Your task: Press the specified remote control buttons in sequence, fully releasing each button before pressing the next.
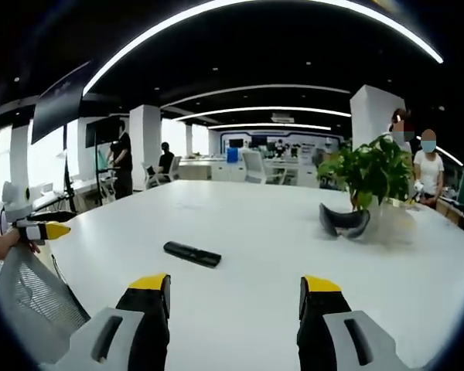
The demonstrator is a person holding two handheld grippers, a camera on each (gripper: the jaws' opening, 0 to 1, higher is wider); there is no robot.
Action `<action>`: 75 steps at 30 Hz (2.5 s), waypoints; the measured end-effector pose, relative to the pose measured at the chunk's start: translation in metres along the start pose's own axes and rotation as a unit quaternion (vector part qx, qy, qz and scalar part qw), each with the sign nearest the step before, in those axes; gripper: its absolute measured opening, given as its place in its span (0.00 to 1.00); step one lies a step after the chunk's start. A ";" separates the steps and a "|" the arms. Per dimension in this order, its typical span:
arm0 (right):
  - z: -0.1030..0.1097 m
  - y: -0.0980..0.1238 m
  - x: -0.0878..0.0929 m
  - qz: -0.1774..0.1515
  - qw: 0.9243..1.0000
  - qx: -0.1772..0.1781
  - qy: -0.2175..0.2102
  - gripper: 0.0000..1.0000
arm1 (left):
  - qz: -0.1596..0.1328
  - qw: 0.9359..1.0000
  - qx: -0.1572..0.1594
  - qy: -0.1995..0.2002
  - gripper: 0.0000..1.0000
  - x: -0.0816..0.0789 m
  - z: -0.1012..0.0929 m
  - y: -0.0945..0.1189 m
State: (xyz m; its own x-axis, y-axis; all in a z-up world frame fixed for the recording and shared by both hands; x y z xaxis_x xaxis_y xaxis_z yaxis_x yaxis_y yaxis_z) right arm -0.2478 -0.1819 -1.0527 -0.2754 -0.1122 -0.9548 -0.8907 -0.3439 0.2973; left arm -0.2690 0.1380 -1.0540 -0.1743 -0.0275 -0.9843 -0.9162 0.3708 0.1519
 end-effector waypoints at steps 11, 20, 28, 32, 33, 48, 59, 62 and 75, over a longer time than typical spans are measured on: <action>-0.010 0.001 -0.001 -0.012 1.000 0.014 -0.010 0.66 | 0.011 1.000 0.005 0.003 0.90 0.004 -0.001 -0.001; -0.014 0.004 -0.005 -0.021 0.999 0.027 -0.012 0.65 | 0.100 0.994 0.036 -0.020 0.93 0.028 -0.007 -0.007; -0.013 0.005 -0.008 -0.030 0.999 0.021 -0.016 0.63 | 0.185 0.977 0.107 0.021 1.00 0.047 -0.019 -0.023; -0.013 0.006 -0.008 -0.032 0.999 0.020 -0.018 0.62 | 0.228 0.965 0.127 -0.009 1.00 0.056 -0.024 -0.026; -0.013 0.006 -0.008 -0.032 0.999 0.019 -0.018 0.62 | 0.234 0.963 0.134 -0.010 1.00 0.057 -0.025 -0.027; -0.019 0.007 -0.008 -0.038 0.999 0.024 -0.030 0.60 | 0.335 0.918 0.211 -0.020 0.92 0.067 -0.027 -0.070; -0.023 0.009 -0.007 -0.042 0.998 0.028 -0.037 0.60 | 0.389 0.867 0.258 -0.174 0.88 0.071 -0.027 -0.114; -0.024 0.009 -0.007 -0.041 0.998 0.029 -0.037 0.59 | 0.398 0.856 0.268 -0.191 0.87 0.073 -0.031 -0.121; -0.026 0.009 -0.004 -0.040 0.998 0.023 -0.039 0.58 | 0.413 0.845 0.283 -0.188 0.82 0.066 -0.036 -0.161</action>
State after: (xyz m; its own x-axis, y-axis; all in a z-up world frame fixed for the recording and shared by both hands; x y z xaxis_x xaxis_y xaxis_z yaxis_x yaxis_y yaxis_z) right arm -0.2452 -0.2082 -1.0461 -0.2274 -0.0132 -0.9737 -0.9260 -0.3063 0.2205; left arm -0.1458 0.0425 -1.1397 -0.4465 0.7149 -0.5381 -0.2001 0.5064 0.8388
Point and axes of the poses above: the point that each gripper's makers call its tool centre point, and the gripper's own axes: y roughly backward along the fingers, z roughly to its left, x roughly out of its underside, the point moved 1 cm from there along y, roughly backward along the fingers, and after that the axes turned 1 degree about x, right-handed, at the moved point
